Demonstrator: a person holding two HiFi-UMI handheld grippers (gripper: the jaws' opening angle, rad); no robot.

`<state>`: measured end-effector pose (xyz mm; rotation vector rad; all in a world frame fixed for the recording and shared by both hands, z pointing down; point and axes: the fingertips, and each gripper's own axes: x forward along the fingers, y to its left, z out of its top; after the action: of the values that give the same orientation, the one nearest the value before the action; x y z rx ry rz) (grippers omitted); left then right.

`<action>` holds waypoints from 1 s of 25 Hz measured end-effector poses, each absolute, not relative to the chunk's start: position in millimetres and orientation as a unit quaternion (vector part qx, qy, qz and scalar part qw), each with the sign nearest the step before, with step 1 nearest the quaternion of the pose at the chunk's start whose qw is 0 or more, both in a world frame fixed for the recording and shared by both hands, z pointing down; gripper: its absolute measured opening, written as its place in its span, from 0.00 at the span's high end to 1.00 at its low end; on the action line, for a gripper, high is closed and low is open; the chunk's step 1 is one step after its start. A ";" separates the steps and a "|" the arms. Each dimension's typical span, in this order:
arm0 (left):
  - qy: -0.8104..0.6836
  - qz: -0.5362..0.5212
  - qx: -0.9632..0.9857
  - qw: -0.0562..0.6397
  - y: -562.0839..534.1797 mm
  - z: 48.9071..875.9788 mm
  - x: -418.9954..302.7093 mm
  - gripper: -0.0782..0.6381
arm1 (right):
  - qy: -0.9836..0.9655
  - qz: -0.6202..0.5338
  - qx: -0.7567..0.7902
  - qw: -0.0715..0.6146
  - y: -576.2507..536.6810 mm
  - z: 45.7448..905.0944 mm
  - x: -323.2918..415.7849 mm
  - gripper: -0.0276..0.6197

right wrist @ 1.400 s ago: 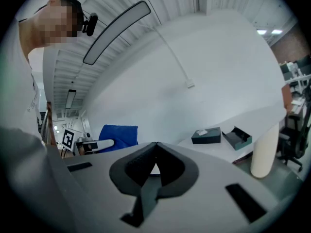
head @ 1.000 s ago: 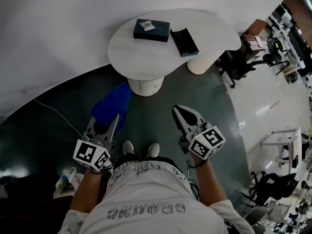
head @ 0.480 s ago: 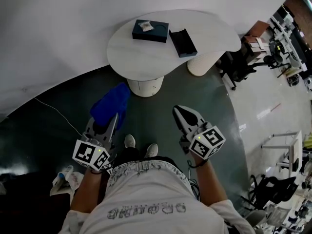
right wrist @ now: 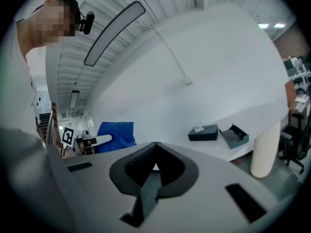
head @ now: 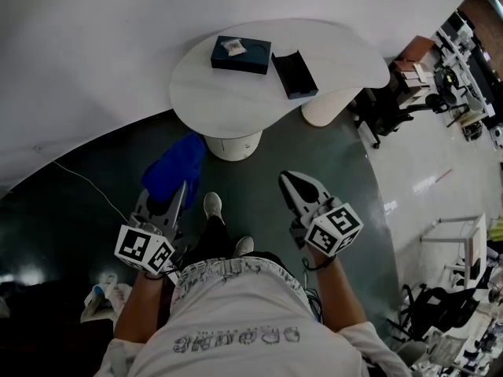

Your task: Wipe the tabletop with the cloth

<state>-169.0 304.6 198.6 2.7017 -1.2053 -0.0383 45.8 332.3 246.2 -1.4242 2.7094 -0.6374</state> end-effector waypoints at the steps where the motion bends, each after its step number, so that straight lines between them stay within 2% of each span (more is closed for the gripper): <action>1: -0.405 -0.013 0.909 0.092 299.2 200.1 -168.7 0.79 | 0.866 -0.204 -0.456 0.007 327.7 246.6 46.3 0.95; 25: -0.383 -0.006 0.917 0.114 143.9 222.5 -178.2 0.79 | 0.853 -0.229 -0.469 -0.014 185.1 272.5 25.6 0.95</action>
<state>-178.2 143.9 222.5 2.6881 -1.1229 -0.0183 25.6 185.1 272.5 -1.4859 2.7043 -0.7266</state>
